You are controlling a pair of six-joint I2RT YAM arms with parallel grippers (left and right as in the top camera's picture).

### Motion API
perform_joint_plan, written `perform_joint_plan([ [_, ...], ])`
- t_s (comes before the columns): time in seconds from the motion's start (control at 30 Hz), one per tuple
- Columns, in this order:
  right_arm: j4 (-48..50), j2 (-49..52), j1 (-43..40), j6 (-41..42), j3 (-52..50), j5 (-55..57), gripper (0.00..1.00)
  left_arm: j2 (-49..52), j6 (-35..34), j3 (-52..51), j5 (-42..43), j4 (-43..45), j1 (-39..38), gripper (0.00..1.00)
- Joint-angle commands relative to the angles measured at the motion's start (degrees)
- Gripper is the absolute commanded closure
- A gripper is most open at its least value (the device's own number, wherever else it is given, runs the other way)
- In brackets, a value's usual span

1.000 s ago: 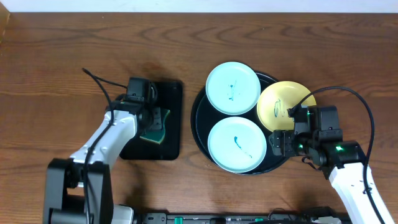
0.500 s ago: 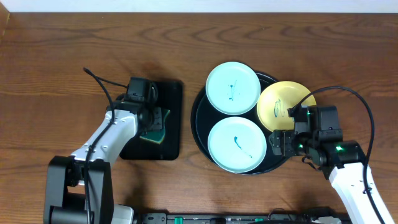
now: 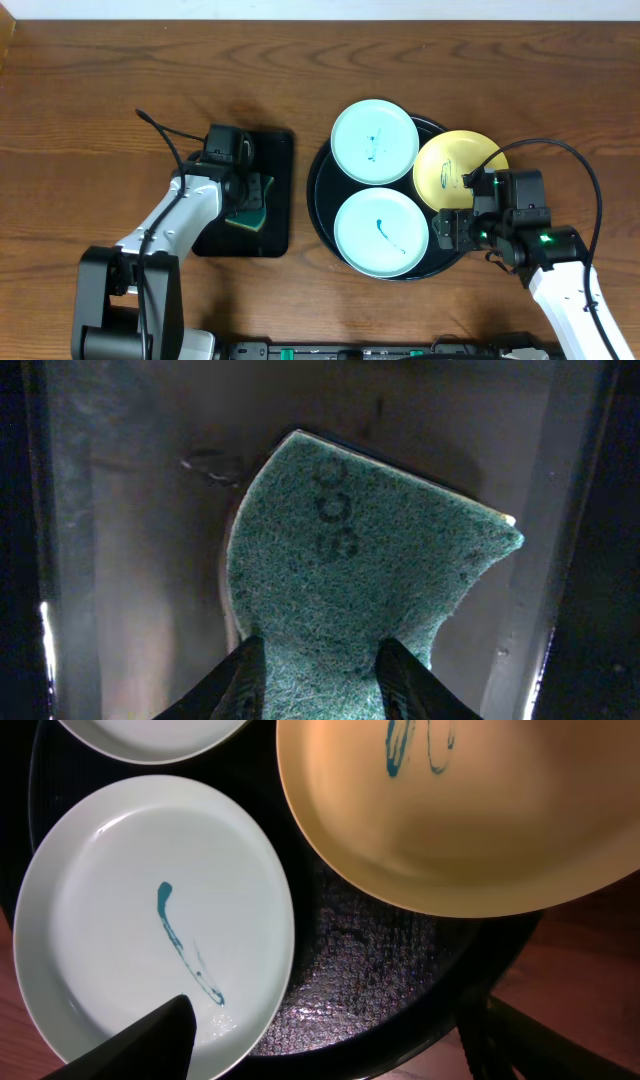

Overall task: Clean dirty plates on tray and stack at the side
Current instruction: 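Grasp the green sponge with the left gripper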

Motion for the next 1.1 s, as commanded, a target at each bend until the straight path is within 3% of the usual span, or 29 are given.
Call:
perform_joint_plan([
  [0.0, 0.15, 0.02, 0.98, 0.46, 1.14, 0.11, 0.18, 1.66, 0.35, -0.22, 1.42, -0.70, 0.07, 0.62],
  [0.5, 0.15, 0.02, 0.98, 0.46, 1.14, 0.11, 0.17, 1.66, 0.33, -3.58, 1.40, -0.55, 0.09, 0.60],
  [0.77, 0.15, 0.02, 0.98, 0.46, 1.14, 0.13, 0.17, 1.66, 0.33, -3.58, 1.40, -0.52, 0.09, 0.81],
  [0.83, 0.15, 0.02, 0.98, 0.46, 1.14, 0.11, 0.17, 1.66, 0.33, -3.58, 1.40, -0.52, 0.09, 0.91],
  [1.07, 0.15, 0.02, 0.98, 0.46, 1.14, 0.11, 0.16, 0.79, 0.33, -3.48, 1.44, -0.37, 0.15, 0.93],
])
